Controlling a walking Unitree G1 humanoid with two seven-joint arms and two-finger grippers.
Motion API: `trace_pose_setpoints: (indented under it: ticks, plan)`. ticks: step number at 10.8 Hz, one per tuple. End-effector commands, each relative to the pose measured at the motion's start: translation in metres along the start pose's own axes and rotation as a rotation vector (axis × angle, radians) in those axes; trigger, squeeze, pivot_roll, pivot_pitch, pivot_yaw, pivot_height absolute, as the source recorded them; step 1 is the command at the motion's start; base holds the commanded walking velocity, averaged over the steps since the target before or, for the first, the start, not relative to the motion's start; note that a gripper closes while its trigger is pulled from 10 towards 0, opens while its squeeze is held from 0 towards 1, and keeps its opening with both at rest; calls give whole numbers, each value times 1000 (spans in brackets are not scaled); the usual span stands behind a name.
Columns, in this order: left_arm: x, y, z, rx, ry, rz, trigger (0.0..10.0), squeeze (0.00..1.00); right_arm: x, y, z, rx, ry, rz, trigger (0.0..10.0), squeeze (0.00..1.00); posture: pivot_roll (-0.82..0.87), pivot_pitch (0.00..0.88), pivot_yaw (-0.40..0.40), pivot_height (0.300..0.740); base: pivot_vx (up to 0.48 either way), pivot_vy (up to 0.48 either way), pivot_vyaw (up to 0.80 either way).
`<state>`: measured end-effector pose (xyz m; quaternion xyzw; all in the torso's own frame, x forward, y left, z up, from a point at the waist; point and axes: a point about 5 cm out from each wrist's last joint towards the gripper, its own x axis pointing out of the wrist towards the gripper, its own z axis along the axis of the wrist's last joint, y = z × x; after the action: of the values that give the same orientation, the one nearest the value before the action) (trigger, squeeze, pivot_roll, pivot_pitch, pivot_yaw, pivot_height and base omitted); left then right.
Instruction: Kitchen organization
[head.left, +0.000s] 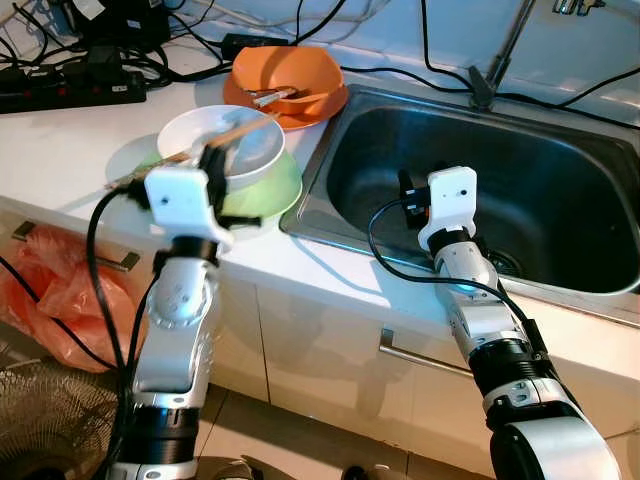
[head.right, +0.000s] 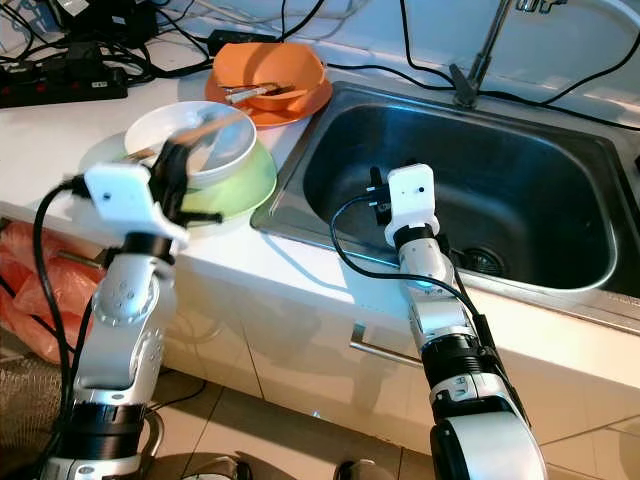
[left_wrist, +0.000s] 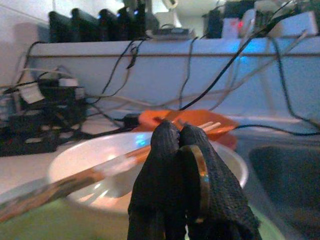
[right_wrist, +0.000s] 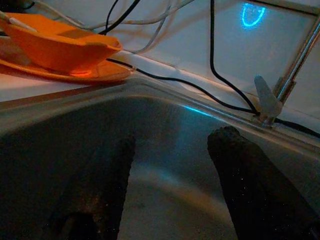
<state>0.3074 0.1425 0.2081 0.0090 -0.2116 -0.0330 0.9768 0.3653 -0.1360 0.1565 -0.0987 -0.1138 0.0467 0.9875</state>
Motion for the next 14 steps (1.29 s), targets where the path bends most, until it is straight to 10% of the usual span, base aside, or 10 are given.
trace_pose_setpoints:
  ticks: [1, 14]
  plan:
    - [5, -5, 13, -19, -41, -28, 10000, 0, 3, -3, 2, -5, -3, -7, 10000, 0, 64, 89, -56, 740, 0, 0, 0]
    - [2, -46, 9, -40, 68, -342, 10000, 0, 2, -1, -1, 0, 10, -12, 10000, 0, 64, 96, -45, 740, 0, 0, 0]
